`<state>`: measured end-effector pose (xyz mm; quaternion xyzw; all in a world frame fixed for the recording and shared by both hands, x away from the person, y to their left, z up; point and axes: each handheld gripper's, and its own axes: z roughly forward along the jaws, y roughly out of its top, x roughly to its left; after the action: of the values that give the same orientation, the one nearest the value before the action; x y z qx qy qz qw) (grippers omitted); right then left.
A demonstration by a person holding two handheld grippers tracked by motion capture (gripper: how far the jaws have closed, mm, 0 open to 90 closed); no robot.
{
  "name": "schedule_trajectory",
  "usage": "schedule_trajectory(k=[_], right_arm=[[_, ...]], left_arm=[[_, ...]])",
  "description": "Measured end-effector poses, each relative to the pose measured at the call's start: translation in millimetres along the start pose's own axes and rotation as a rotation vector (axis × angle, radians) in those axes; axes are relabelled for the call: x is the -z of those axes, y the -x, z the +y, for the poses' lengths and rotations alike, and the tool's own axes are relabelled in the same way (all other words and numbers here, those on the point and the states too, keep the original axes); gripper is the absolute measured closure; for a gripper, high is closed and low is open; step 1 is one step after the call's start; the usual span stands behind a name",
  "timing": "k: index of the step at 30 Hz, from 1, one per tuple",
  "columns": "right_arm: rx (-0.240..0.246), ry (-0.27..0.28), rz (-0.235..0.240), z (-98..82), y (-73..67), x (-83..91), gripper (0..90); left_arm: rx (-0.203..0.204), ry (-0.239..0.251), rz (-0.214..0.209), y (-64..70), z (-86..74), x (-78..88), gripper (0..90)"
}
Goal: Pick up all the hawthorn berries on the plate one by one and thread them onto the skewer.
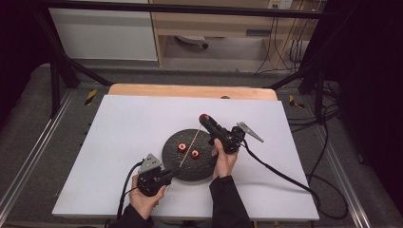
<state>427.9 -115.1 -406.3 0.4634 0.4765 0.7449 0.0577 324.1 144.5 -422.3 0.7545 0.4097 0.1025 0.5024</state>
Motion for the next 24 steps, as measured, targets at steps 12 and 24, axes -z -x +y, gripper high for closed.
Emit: schedule_trajectory(k=[12, 24], right_arm=[[-0.035, -0.002, 0.02, -3.1, 1.8, -1.7, 62.0], [-0.056, 0.007, 0.05, -7.3, 2.1, -1.6, 62.2]], left_arm=[[0.019, 0.011, 0.007, -1.1, -2.3, 5.5, 88.8], [0.043, 0.028, 0.006, 8.0, 4.3, -3.6, 88.8]])
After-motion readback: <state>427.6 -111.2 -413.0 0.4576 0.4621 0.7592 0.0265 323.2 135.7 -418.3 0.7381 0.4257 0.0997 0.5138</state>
